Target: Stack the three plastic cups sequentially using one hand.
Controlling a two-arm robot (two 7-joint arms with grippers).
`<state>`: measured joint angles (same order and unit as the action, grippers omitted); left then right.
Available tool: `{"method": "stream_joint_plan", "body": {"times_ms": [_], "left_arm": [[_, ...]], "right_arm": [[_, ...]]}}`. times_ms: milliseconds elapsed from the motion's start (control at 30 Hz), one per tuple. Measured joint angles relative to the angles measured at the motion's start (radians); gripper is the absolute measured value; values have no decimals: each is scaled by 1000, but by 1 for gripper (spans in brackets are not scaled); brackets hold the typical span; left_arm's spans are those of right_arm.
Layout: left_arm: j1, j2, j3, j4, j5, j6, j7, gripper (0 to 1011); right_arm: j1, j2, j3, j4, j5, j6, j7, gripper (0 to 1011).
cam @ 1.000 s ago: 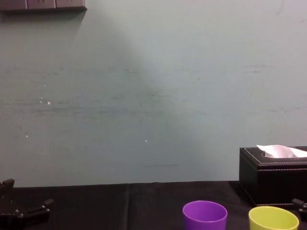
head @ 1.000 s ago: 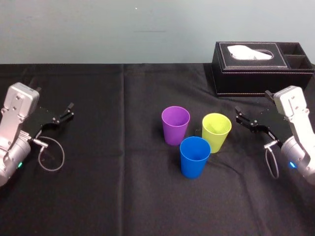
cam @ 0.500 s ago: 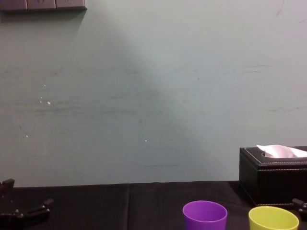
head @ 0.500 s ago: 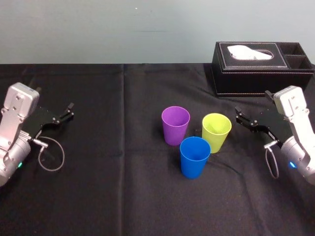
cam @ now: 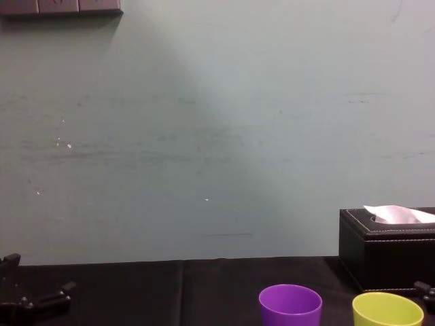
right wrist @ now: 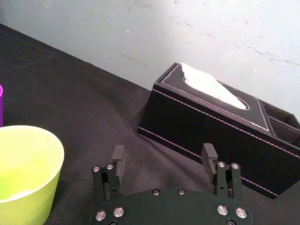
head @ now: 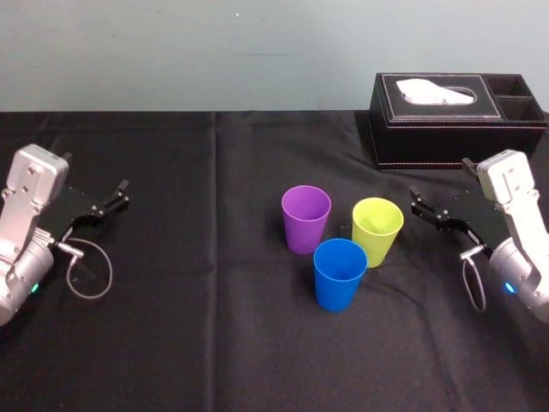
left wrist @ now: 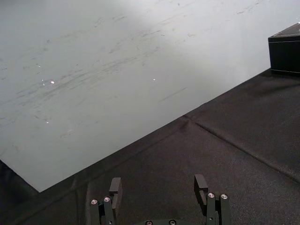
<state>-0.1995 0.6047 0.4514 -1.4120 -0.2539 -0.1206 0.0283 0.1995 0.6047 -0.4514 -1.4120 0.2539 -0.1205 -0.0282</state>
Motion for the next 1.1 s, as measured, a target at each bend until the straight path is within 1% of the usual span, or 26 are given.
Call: {"method": "stream_joint_plan", "body": {"times_ms": [633, 700, 800, 900, 1000, 1100], "left_arm": [[0, 0, 0, 0, 0, 0, 0, 1011], [0, 0, 0, 0, 0, 0, 0, 1011], [0, 0, 0, 0, 0, 0, 0, 1011], [0, 0, 0, 0, 0, 0, 0, 1011], [0, 0, 0, 0, 0, 0, 0, 1011], [0, 0, 0, 0, 0, 0, 0, 1011]], "right_arm": [[0, 0, 0, 0, 0, 0, 0, 1003], [3, -5, 2, 5, -1, 3, 3, 1003], [9, -17, 11, 14, 1, 8, 24, 1003], [4, -18, 24, 9, 11, 7, 37, 1003], [-20, -5, 52, -23, 41, 3, 69, 1003], [-40, 8, 70, -45, 61, -2, 90, 1003]]}}
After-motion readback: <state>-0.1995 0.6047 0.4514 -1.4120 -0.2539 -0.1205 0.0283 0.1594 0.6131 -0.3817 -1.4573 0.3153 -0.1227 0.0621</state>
